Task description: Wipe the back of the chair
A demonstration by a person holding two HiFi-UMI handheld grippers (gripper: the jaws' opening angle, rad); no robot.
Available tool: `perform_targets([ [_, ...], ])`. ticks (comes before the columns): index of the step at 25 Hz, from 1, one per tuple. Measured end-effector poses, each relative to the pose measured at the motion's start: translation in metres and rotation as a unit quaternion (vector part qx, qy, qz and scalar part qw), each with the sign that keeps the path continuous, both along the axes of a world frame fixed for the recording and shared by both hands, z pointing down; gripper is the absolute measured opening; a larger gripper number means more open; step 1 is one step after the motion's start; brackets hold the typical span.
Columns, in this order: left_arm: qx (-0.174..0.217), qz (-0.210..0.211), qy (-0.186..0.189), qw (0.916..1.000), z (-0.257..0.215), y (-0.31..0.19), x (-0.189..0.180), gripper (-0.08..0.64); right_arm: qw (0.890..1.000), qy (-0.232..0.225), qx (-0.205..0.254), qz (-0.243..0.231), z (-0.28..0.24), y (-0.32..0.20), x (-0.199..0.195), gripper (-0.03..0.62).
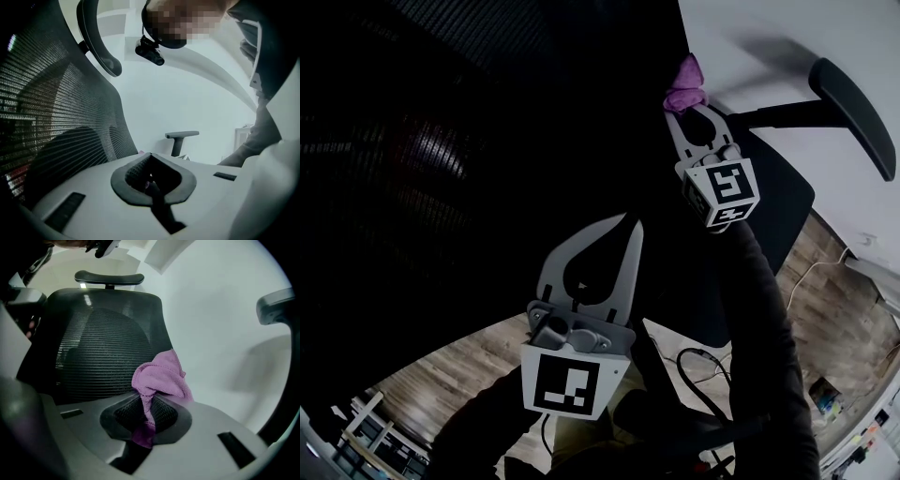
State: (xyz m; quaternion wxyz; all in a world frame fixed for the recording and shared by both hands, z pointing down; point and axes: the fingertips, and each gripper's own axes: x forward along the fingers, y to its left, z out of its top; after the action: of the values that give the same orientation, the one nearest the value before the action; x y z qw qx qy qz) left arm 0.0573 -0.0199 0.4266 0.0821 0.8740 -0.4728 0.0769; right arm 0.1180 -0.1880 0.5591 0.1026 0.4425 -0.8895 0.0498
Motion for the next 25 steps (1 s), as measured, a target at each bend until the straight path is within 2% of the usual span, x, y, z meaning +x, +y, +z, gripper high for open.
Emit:
perform_targets([
  [15,-0.012,-0.010,0.007,0.9999,0.014,0.012,-0.002,0.009,0.998,-0.006,0.000,-0.058,0.002,0.050,-0.035,0.044],
  [25,-0.012,-0.018,0.002,0.9998,0.012,0.036,-0.018,0.009,0.995,-0.001,-0.004,-0.097,-0.002,0.091,-0.065,0.044],
])
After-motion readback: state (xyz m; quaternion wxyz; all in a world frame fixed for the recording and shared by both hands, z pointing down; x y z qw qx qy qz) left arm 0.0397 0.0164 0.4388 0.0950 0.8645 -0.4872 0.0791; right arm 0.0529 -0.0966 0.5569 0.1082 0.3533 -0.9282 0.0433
